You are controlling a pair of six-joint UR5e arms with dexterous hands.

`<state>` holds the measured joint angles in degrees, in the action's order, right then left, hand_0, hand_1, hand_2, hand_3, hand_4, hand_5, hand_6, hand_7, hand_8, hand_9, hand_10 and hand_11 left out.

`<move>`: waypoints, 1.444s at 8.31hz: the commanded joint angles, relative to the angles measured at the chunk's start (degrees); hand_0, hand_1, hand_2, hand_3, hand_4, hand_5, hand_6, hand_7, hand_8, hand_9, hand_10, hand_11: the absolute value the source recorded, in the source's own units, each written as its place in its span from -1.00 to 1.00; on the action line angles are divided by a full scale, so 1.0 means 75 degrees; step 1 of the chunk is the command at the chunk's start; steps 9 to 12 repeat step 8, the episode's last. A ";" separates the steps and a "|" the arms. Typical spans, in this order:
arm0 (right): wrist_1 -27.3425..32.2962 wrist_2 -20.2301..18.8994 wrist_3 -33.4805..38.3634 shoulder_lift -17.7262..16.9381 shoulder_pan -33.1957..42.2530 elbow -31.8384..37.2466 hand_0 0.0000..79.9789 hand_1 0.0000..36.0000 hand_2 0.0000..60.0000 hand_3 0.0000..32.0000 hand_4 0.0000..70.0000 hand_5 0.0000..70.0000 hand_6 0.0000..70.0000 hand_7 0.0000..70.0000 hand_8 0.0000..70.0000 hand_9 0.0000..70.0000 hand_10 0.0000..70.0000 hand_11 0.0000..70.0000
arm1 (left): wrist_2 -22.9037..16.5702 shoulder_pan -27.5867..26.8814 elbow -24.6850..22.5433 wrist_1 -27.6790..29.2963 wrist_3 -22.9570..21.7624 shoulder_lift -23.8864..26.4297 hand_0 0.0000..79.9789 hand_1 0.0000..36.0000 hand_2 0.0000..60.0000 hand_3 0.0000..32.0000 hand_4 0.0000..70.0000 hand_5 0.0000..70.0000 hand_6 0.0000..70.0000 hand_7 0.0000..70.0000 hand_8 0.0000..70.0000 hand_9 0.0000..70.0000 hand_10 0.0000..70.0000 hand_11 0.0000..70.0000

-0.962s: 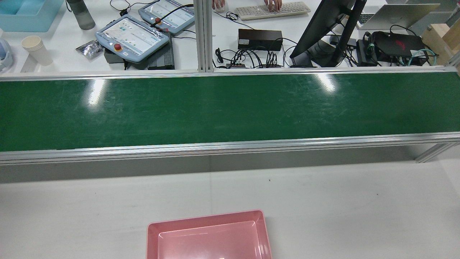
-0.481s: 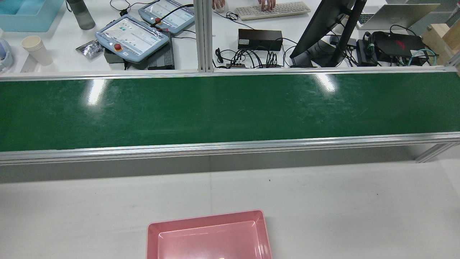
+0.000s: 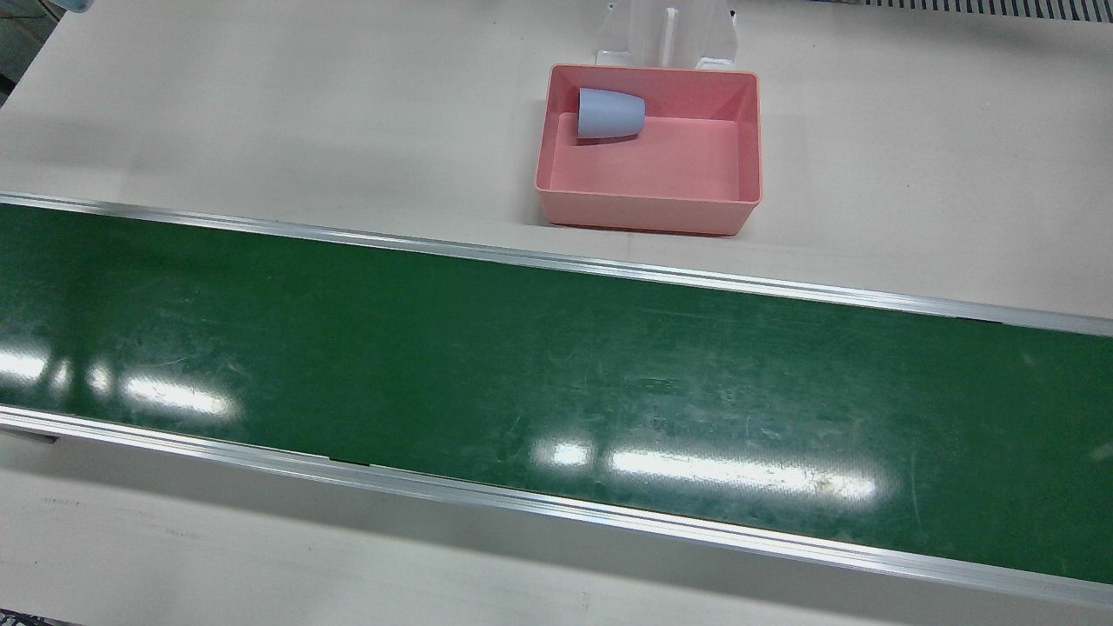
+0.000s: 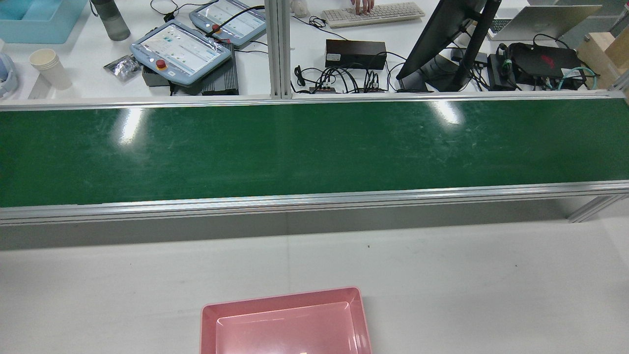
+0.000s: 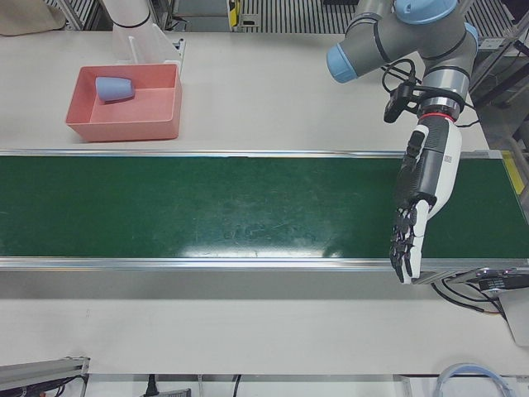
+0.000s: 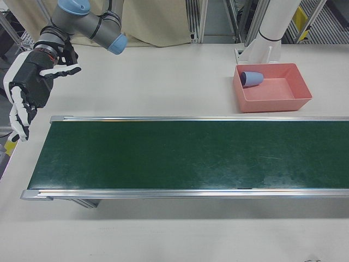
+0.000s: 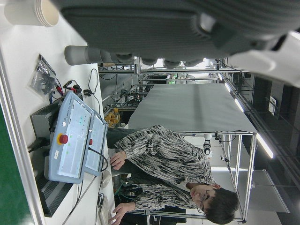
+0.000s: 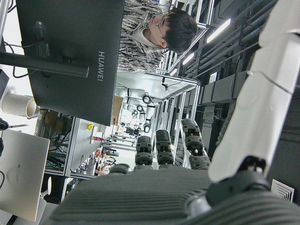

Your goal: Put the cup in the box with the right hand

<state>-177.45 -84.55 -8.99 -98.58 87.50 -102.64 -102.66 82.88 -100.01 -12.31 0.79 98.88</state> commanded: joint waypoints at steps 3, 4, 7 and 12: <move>-0.0001 0.0000 0.0004 0.0008 -0.0018 -0.0002 0.27 -0.15 -1.00 -1.00 -1.00 -0.84 -0.81 -0.33 -0.77 -0.58 -1.00 -1.00 | 0.0000 0.0000 0.0011 0.0000 0.0000 0.0000 -1.00 -1.00 -1.00 -1.00 -1.00 -1.00 -1.00 -1.00 -1.00 -1.00 -1.00 -1.00; -0.0001 0.0000 -0.0008 0.0019 -0.0030 -0.0002 0.27 -0.15 -1.00 -1.00 -1.00 -0.84 -0.81 -0.32 -0.76 -0.58 -1.00 -1.00 | 0.0000 0.0000 0.0011 0.0000 0.0000 0.0000 -1.00 -1.00 -1.00 -1.00 -1.00 -1.00 -1.00 -1.00 -1.00 -1.00 -1.00 -1.00; -0.0001 0.0000 -0.0008 0.0031 -0.0077 0.0021 0.27 -0.15 -1.00 -1.00 -1.00 -0.84 -0.80 -0.30 -0.76 -0.57 -1.00 -1.00 | 0.0000 0.0000 0.0011 0.0000 0.0000 0.0000 -1.00 -1.00 -1.00 -1.00 -1.00 -1.00 -1.00 -1.00 -1.00 -1.00 -1.00 -1.00; -0.0001 0.0000 -0.0008 0.0031 -0.0089 0.0044 0.27 -0.15 -1.00 -1.00 -1.00 -0.84 -0.80 -0.29 -0.76 -0.56 -1.00 -1.00 | 0.0000 0.0000 0.0011 0.0000 0.0000 0.0000 -1.00 -1.00 -1.00 -1.00 -1.00 -1.00 -1.00 -1.00 -1.00 -1.00 -1.00 -1.00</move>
